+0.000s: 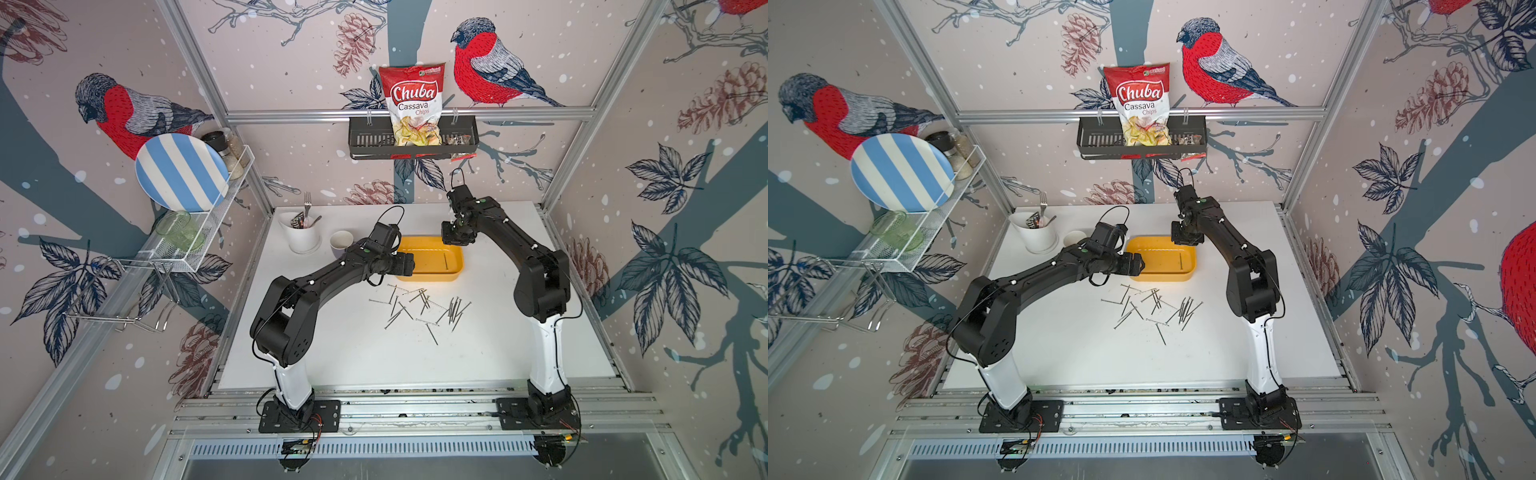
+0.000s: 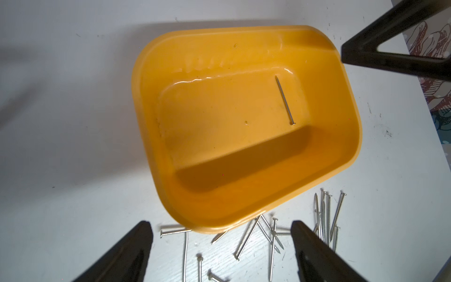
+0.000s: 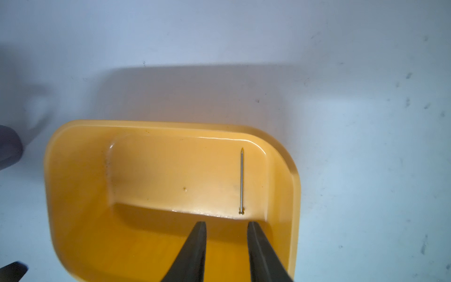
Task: Put the nails on the desktop into the storage box
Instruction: Place the nail in the storage box, then pick up the nail from the center of the board.
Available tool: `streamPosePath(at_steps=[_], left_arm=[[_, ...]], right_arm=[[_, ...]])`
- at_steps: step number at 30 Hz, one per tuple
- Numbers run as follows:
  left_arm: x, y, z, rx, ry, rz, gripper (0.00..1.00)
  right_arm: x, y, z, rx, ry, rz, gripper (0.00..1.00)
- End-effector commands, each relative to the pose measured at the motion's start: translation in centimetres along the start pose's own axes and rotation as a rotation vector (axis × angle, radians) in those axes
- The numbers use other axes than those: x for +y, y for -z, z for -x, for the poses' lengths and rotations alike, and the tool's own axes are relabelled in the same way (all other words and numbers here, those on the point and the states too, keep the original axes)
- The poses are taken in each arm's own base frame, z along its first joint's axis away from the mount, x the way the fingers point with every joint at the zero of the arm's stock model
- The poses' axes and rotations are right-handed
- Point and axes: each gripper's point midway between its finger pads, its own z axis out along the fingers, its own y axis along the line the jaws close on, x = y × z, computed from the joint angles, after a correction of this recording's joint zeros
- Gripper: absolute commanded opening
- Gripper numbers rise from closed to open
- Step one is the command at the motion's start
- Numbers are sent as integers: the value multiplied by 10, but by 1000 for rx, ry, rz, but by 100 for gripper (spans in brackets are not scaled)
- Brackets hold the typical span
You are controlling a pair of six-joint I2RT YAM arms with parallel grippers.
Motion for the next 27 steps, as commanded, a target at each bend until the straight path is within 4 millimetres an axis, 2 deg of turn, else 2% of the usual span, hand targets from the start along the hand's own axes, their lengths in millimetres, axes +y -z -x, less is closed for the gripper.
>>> streamPosePath(at_steps=[1, 6, 9, 13, 19, 27], left_arm=[[-14, -3, 1, 3, -45, -42, 90], [-36, -7, -16, 39, -140, -65, 90], [-41, -11, -29, 65, -164, -63, 90], [-42, -12, -38, 76, -151, -63, 89], [-42, -2, -36, 61, -142, -49, 89], [-38, 9, -31, 72, -199, -4, 90]], right_arm=[[-10, 13, -21, 35, -42, -4, 34], [-28, 24, -71, 91, -73, -1, 36], [-42, 22, -105, 141, -98, -17, 36], [-49, 19, -140, 186, -159, -12, 37], [-51, 6, -163, 221, -299, -4, 38], [-57, -8, -181, 209, -583, -23, 40]])
